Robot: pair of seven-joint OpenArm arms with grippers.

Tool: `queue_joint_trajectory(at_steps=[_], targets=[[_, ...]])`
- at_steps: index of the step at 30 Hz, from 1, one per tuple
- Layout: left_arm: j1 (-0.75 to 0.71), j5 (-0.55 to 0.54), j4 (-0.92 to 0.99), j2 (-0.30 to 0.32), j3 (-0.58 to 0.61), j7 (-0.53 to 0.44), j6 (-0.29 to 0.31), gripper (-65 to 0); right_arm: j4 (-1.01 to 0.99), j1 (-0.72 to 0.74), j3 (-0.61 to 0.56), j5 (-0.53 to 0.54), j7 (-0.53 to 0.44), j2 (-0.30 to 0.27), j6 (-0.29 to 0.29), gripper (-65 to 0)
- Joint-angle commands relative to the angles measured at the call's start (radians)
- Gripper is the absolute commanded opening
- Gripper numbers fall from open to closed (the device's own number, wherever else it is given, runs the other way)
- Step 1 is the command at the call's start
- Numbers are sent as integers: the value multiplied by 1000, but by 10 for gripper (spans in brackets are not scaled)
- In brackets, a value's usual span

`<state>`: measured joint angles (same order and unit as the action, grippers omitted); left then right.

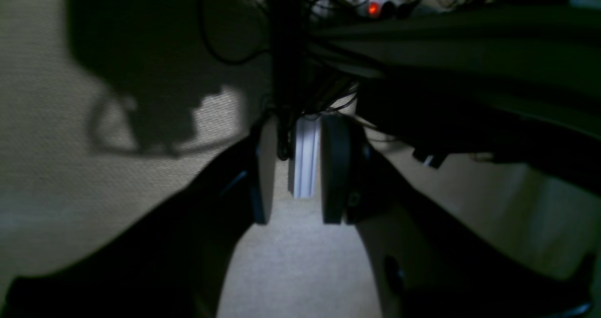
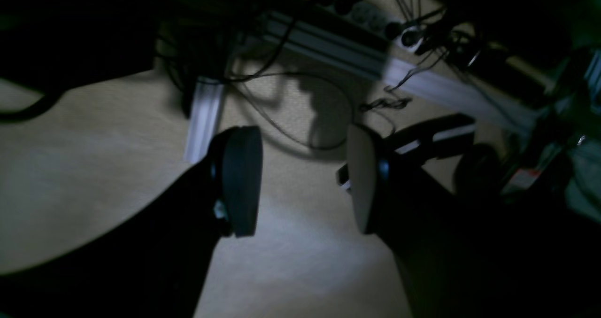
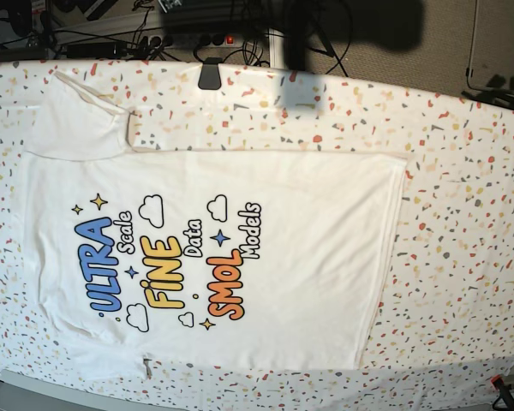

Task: Fold the T-shirt properly

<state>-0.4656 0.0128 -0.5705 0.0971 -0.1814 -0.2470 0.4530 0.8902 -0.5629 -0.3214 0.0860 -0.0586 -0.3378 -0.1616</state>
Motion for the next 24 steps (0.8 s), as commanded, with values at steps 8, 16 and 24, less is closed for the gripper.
queue_joint_trajectory(at_steps=[8,16,24], targets=[[-238,-78,-349,24,0,-15,15,-487,457,-263,2,53,53,-179,-3,-350],[-436,-78,-663,23,0,-16,15,-487,766,-441,138,59,67,-247,-3,-350],[-543,-78,-925,23,-1,-14,15,-487,906,-454,299,113,91,-247,-6,-350]])
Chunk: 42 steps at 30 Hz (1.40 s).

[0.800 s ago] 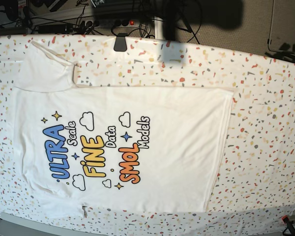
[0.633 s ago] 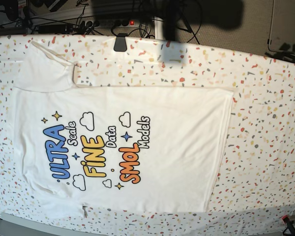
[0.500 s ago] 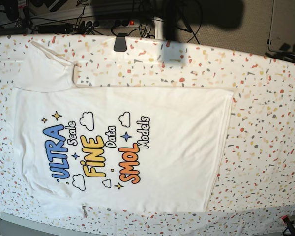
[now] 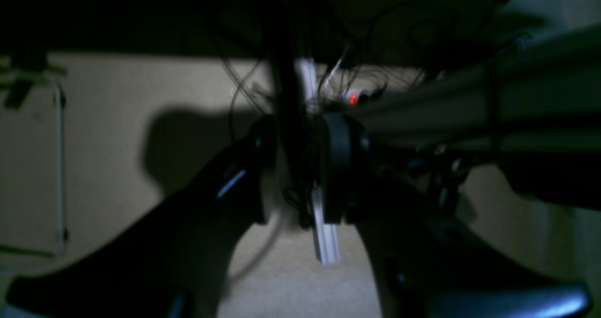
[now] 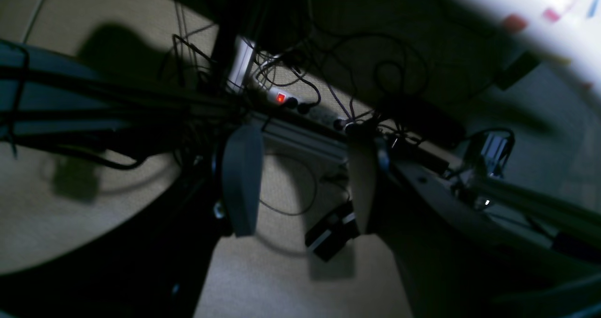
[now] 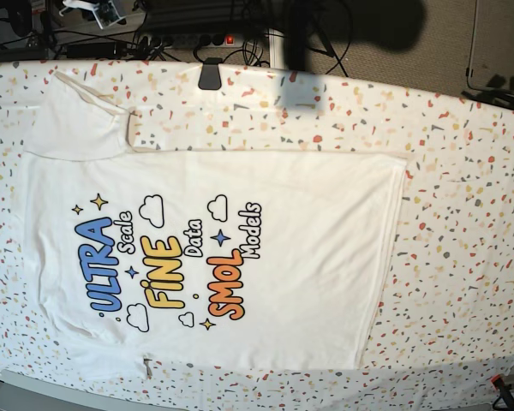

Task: Fold the T-shirt properly

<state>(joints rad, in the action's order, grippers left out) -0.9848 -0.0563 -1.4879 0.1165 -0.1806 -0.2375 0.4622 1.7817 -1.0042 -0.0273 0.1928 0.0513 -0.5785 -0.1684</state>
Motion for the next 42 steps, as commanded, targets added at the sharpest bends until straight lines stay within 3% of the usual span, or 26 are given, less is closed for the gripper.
queue_joint_trajectory(at_steps=[1,7,14,22,30,34,37,42], targets=[[-36,-9,-38,4,-2,-24,6,-487,32,-13,13,6,-13,-6,0,-350],[-82,-8,-192,21,-2,-24,0,-487,133,-10,20,0,2,-6,0,-350],[-81,-8,-329,35,-2,-25,-85,-486,228,-6,39,-74,2,-6,1,-350],[-71,3,-444,87,-2,-26,-85,-486,311,50,163,-118,2,-2,6,-350],[-3,3,-460,88,-2,-25,-84,-486,318,85,306,-142,4,5,94,-350],[45,34,-460,150,-2,-25,-84,-483,318,85,334,-281,8,2,94,-350],[103,130,-460,217,-1,-25,-85,-437,318,85,335,-395,60,-12,91,-350],[210,146,-460,346,-1,-24,-84,-394,318,84,335,-514,114,-53,86,-350]])
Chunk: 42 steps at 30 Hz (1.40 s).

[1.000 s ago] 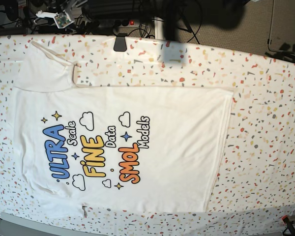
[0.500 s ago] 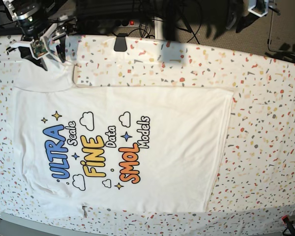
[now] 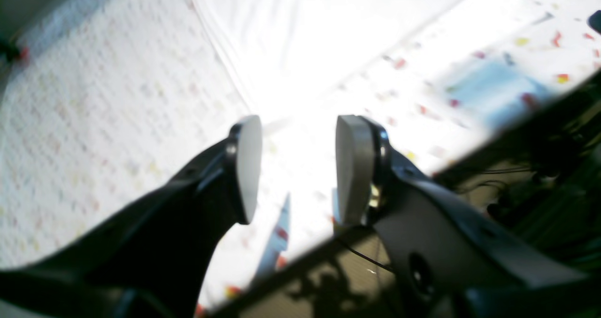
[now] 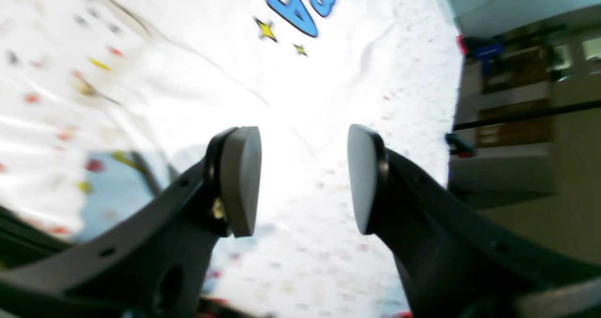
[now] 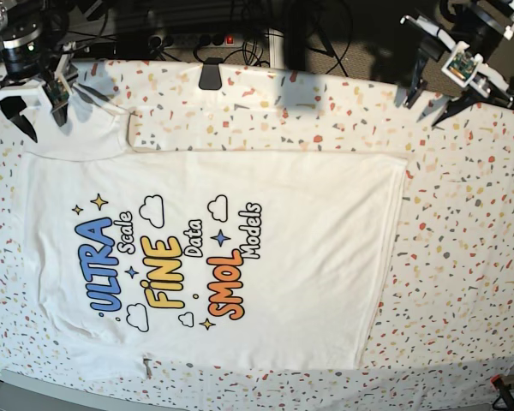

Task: Fold the T-shirt properly
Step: 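Move both grippers toward the shirt's shoulder edges beside the collar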

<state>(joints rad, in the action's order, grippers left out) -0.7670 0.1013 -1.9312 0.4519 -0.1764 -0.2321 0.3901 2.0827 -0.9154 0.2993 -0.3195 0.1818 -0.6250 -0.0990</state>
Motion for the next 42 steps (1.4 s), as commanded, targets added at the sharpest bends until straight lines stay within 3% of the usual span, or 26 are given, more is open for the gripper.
queue_joint_trajectory(at_steps=[1,6,13,18,27,39,42], targets=[[8,-11,-17,35,-5,-28,-12,-394,17,-5,8,-29,-15,-7,17,-350],[62,31,-17,148,-5,-19,-11,-394,17,-5,8,-93,49,-6,15,-350],[113,161,-17,300,-4,-19,-12,-394,17,-5,8,-183,74,-5,-108,-350],[122,171,-17,385,-3,-19,-11,-394,17,-5,8,-183,158,2,-111,-350],[177,172,-17,396,61,24,-12,-394,17,-5,8,-183,167,2,-113,-350],[444,171,-27,384,361,452,-13,-394,17,-5,8,-183,167,2,-113,-350],[457,171,-54,350,415,499,-12,-394,17,-4,8,-182,166,1,-113,-350]])
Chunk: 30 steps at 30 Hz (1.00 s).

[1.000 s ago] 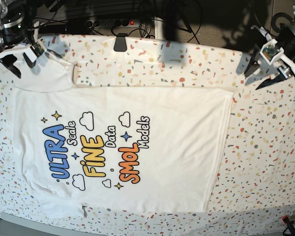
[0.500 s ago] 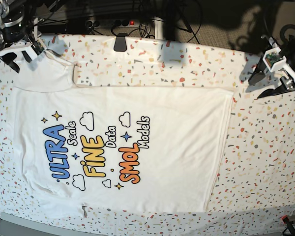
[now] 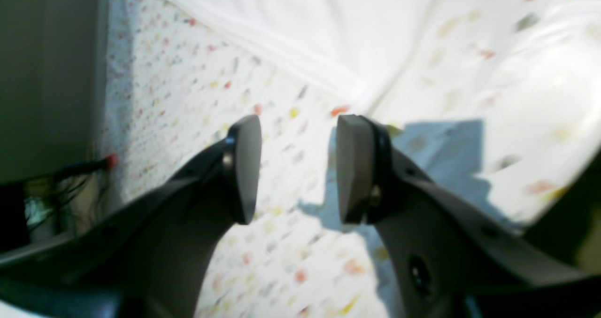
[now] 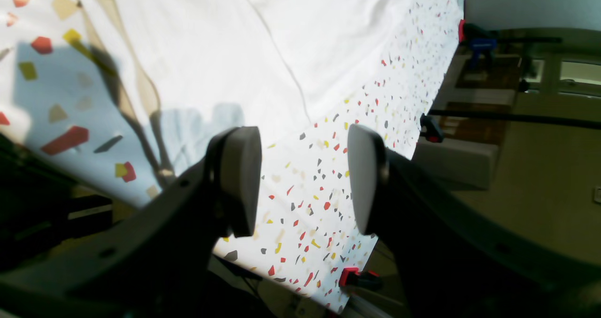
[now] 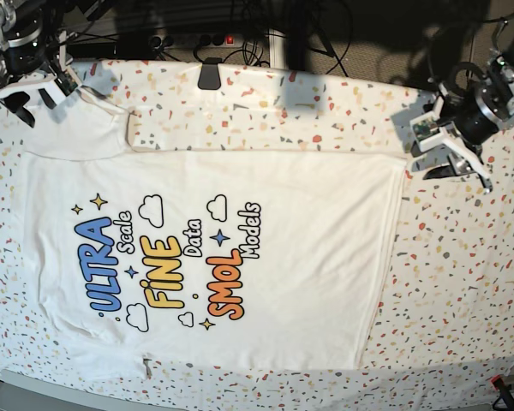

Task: Fold the T-shirt properly
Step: 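Move both grippers toward the shirt's shoulder edges beside the collar, then lower both grippers and pinch the shoulder edges of the white shirt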

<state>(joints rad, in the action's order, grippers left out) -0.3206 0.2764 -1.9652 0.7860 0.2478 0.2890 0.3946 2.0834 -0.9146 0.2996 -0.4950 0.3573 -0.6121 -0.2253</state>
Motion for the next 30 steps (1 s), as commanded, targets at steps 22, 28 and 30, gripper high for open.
queue_joint_trajectory(at_steps=[22,28,30], targets=[[133,40,-55,-84,71,-51,14,-394,16,3,8,-7,-43,-14,-53,-350],[271,30,42,-145,175,-50,24,-394,16,3,8,-6,-43,-14,-53,-350],[324,30,89,-153,221,-18,24,-394,16,3,8,-6,-40,-14,-53,-350]])
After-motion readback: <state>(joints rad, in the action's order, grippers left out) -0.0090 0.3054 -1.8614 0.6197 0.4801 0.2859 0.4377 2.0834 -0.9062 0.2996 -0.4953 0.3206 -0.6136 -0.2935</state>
